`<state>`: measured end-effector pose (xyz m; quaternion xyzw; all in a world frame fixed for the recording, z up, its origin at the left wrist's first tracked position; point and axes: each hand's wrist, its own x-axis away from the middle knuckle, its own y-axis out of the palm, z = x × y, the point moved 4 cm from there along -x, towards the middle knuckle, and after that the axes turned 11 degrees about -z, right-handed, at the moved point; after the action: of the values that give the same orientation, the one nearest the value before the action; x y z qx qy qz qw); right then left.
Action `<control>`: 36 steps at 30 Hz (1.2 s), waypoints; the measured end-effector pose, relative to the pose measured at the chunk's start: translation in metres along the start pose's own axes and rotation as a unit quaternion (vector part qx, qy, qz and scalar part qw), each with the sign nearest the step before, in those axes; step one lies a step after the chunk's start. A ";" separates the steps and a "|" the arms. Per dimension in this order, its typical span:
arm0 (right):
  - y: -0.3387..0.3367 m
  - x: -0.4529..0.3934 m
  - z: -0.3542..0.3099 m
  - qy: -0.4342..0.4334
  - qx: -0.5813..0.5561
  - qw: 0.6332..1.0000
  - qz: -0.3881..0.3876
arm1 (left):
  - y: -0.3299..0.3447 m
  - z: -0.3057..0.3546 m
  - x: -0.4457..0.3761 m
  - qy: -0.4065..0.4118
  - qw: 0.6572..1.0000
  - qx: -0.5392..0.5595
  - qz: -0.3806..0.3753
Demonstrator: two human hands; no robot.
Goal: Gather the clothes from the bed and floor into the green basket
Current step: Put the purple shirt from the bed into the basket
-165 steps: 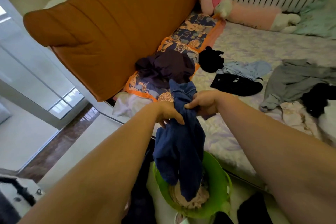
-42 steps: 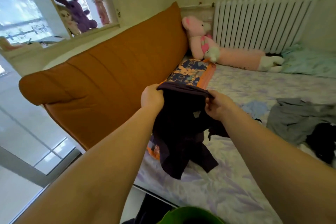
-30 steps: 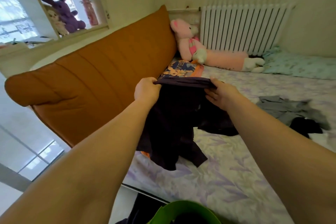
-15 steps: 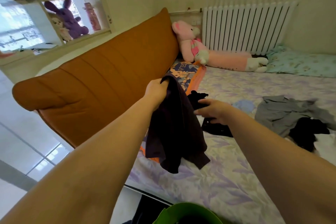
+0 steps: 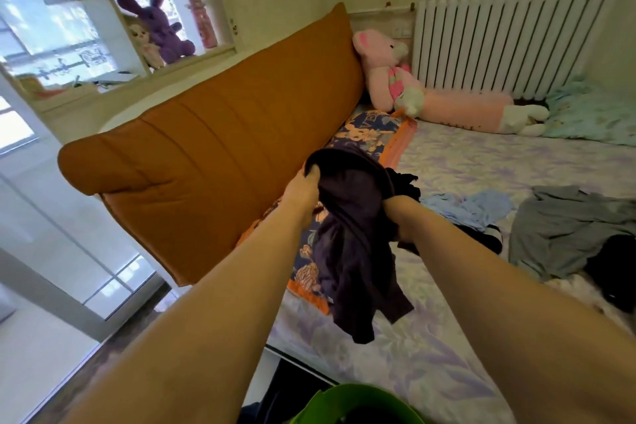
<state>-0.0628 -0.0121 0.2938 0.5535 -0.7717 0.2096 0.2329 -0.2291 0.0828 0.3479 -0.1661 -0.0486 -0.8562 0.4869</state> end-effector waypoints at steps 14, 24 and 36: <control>0.004 0.015 -0.069 -0.071 -0.204 0.967 -0.133 | 0.059 -0.052 -0.004 -0.061 0.997 -0.020 0.033; -0.054 0.015 0.052 0.122 0.256 0.933 -0.224 | 0.050 -0.010 -0.030 -0.030 0.977 0.209 0.023; -0.032 0.018 0.037 -0.095 0.215 0.971 -0.032 | 0.057 0.000 -0.022 -0.145 0.979 0.138 0.036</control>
<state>-0.0416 -0.0569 0.2764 0.6322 -0.7091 0.3097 0.0400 -0.1702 0.0712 0.3359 -0.2212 -0.2297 -0.7900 0.5236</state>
